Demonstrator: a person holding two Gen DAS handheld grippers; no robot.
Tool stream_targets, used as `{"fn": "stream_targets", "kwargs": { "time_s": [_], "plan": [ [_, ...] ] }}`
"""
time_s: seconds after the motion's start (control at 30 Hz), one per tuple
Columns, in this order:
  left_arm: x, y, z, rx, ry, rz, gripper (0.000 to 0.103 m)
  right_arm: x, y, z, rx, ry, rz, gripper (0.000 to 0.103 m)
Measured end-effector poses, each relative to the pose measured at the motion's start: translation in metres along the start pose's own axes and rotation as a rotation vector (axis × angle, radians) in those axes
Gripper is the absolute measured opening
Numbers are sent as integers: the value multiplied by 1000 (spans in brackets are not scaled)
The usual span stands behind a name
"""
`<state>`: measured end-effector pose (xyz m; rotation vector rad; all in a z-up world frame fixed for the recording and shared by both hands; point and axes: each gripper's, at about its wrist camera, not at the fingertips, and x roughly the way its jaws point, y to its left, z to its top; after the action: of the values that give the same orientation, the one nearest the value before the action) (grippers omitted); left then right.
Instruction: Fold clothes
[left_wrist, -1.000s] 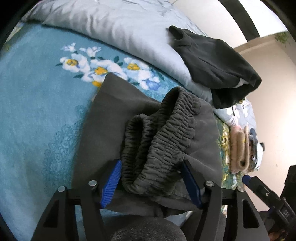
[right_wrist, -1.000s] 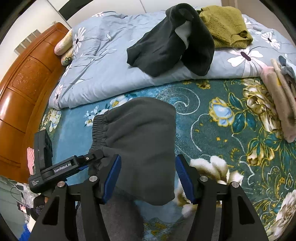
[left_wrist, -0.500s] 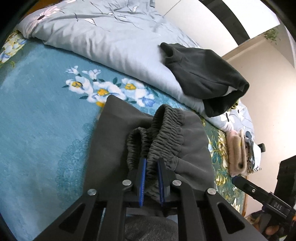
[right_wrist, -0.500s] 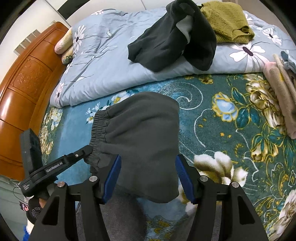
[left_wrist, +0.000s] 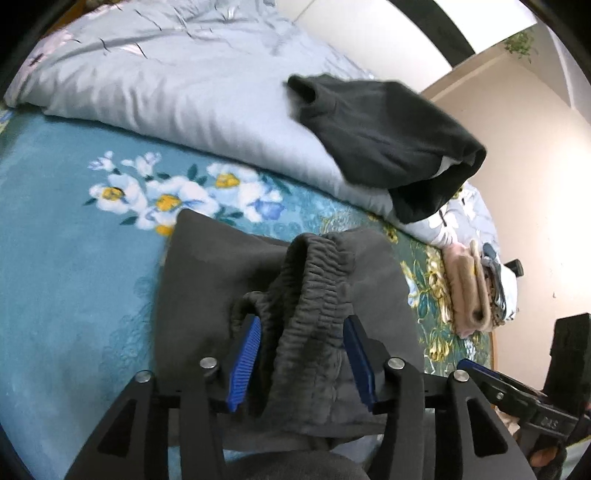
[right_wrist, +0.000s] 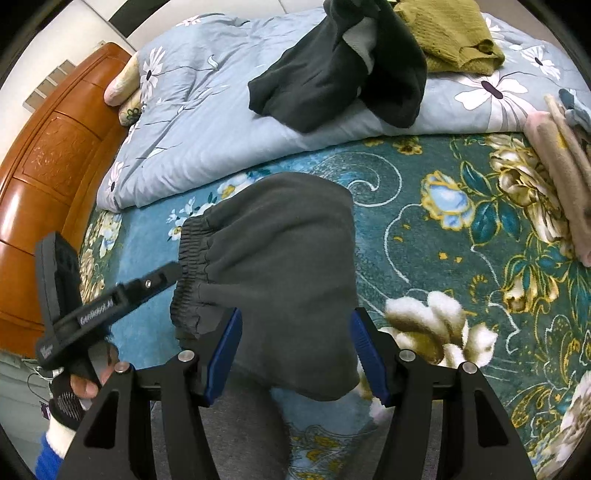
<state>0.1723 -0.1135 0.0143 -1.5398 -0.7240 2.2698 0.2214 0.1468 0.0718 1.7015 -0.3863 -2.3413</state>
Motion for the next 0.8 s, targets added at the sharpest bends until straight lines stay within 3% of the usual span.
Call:
{"fn": "stream_targets", "kwargs": {
  "time_s": [0.13,0.3,0.37,0.47,0.63,0.8],
  "plan": [
    [8,-12,0,60,10,-26,51,-1,-3,1,3,0,-9,62],
    [15,-8,-4,35,23,-31,45,-3,-6,2,11,1,-15,62],
    [9,-10,-7,42,9,-39,25,-3,-6,1,12,1,-16,62],
    [2,-17,-13,73,-2,-48,16,0,-8,0,19,6,-17,62],
    [-25,-13,-18,46,-59,-117,10,1,-5,-3,14,9,0,62],
    [-39,12,-29,13,-57,-68,10,-1,-5,-5,12,5,9,62]
  ]
}}
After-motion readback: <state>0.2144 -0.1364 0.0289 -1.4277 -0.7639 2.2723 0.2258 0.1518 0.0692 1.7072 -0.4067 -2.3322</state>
